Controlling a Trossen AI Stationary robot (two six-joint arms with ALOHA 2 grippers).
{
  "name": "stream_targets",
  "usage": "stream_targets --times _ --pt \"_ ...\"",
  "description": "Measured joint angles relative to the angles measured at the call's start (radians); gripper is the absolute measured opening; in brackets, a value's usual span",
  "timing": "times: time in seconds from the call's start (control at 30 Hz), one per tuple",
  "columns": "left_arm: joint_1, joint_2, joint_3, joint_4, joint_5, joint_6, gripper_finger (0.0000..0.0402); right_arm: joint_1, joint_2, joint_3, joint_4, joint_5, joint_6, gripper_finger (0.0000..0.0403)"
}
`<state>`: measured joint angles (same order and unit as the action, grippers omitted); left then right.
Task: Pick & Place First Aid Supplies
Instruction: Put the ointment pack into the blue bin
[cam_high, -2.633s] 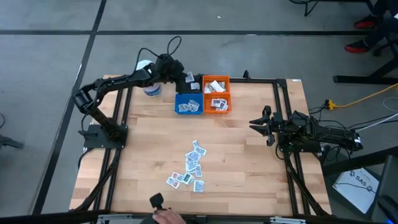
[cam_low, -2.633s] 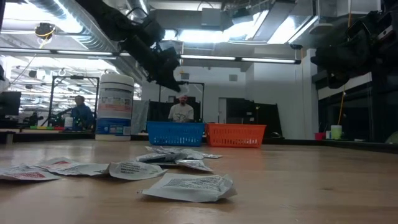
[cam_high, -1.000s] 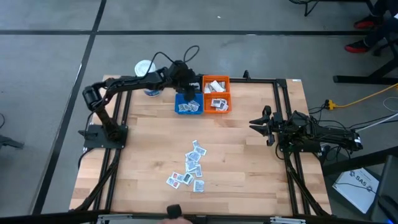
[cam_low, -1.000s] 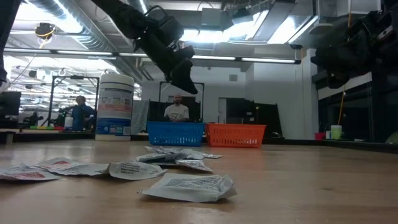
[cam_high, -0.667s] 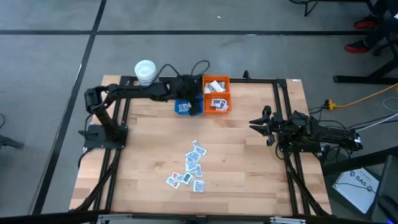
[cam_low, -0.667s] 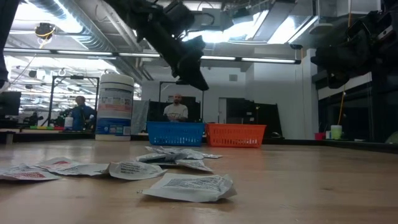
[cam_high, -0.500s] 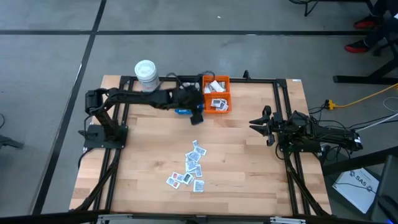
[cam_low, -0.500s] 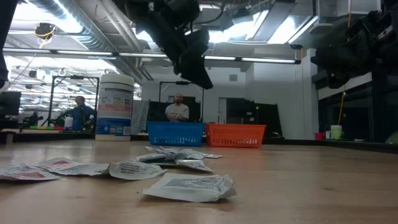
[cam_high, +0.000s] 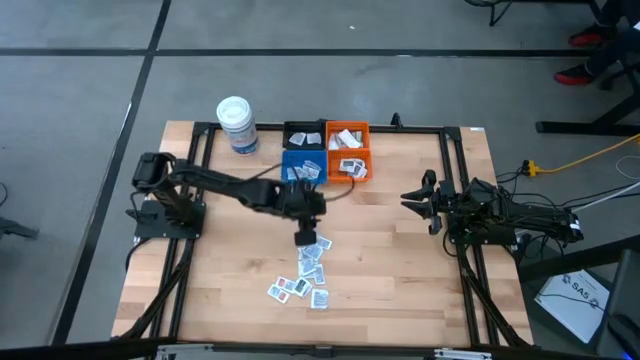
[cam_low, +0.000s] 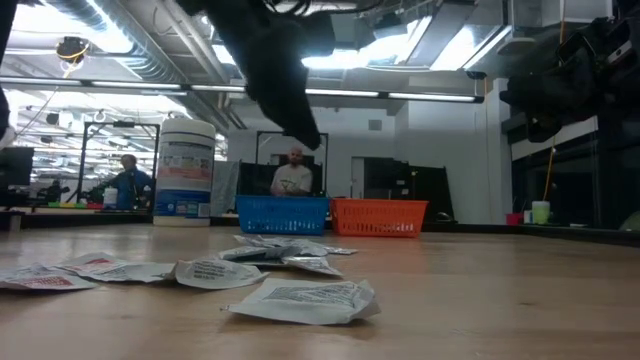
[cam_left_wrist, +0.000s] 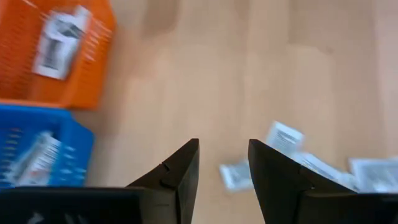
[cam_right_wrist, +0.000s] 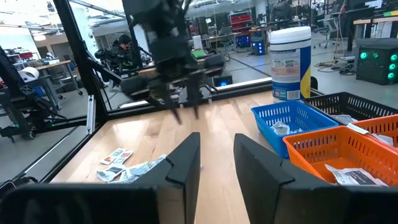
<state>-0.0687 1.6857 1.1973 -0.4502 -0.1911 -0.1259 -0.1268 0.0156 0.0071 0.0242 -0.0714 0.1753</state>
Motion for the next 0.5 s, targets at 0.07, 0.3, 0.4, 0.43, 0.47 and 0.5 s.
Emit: stream_targets --times 0.07,0.3,0.4,0.43,0.47,0.5 --pt "-0.037 0.0 0.0 -0.028 0.0 -0.02 0.0132 0.0 0.0 0.0 0.0 0.0 0.0 0.01" --pt "-0.165 0.0 0.0 -0.062 0.002 -0.106 0.0132 0.0 0.0 0.0 0.0 0.0 0.0 0.01" --pt "-0.228 0.0 0.0 -0.062 0.001 -0.155 0.0132 0.0 0.0 0.0 0.0 0.0 0.0 0.01" --pt "-0.253 0.0 0.0 -0.062 0.002 -0.17 0.0133 0.0 0.0 0.0 0.0 0.0 0.0 0.01" --pt "-0.28 0.0 0.0 -0.062 0.002 -0.181 0.0133 0.0 0.0 0.0 0.0 0.0 0.0 0.01" --pt "-0.309 0.0 0.0 -0.062 0.002 -0.188 0.0134 0.0 0.0 0.0 0.0 0.0 0.0 0.01"
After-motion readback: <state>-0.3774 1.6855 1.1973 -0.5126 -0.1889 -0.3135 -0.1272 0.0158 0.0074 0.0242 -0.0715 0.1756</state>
